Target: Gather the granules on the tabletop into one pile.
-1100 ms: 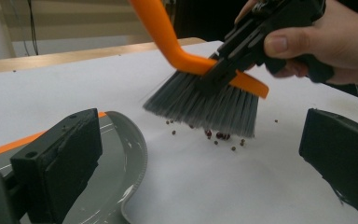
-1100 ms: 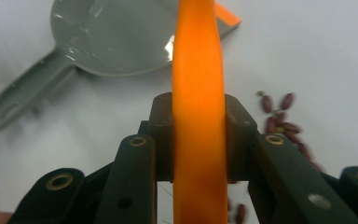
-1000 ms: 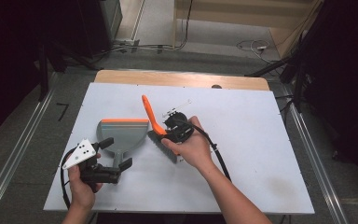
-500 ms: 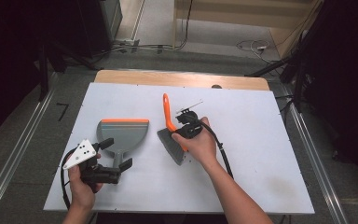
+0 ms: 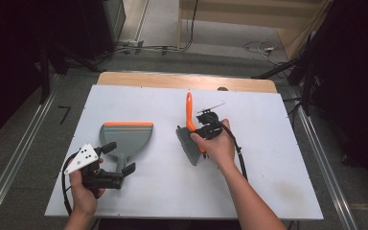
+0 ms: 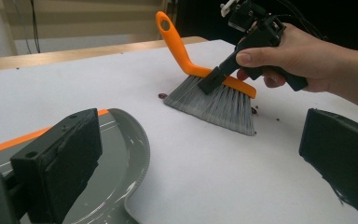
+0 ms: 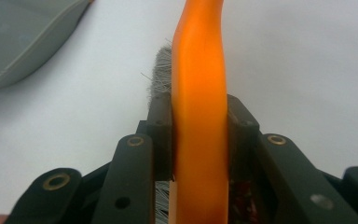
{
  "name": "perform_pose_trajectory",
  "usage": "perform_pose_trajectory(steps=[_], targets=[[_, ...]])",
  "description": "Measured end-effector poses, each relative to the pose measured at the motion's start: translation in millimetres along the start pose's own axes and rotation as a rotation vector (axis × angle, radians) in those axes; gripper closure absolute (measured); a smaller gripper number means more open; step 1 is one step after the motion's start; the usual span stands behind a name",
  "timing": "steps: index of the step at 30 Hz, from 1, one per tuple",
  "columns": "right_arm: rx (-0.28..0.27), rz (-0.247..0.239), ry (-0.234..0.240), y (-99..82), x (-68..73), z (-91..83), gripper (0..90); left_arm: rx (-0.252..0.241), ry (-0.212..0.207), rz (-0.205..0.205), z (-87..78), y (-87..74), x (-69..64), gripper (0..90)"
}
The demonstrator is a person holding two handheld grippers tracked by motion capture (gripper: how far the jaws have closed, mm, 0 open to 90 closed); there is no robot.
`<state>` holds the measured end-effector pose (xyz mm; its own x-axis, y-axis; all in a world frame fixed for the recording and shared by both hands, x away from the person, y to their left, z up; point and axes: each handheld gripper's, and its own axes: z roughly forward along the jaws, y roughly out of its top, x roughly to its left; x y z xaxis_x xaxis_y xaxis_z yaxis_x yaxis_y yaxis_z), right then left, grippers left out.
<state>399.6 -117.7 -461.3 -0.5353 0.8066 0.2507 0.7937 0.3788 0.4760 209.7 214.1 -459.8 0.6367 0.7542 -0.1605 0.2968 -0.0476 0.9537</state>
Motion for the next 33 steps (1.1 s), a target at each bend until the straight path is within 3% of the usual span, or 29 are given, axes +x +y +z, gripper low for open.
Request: perform_pose_trajectory(steps=[19,33], targets=[[-0.042,0.093,-0.044,-19.0,-40.9,-20.0,66.7,0.008,-0.002,0.005,1.8,-0.6,-1.8,0.0],[-0.067,0.132,-0.06,-28.2,-57.4,-29.1,66.6,0.009,-0.004,0.003,3.1,-1.0,-2.5,0.0]])
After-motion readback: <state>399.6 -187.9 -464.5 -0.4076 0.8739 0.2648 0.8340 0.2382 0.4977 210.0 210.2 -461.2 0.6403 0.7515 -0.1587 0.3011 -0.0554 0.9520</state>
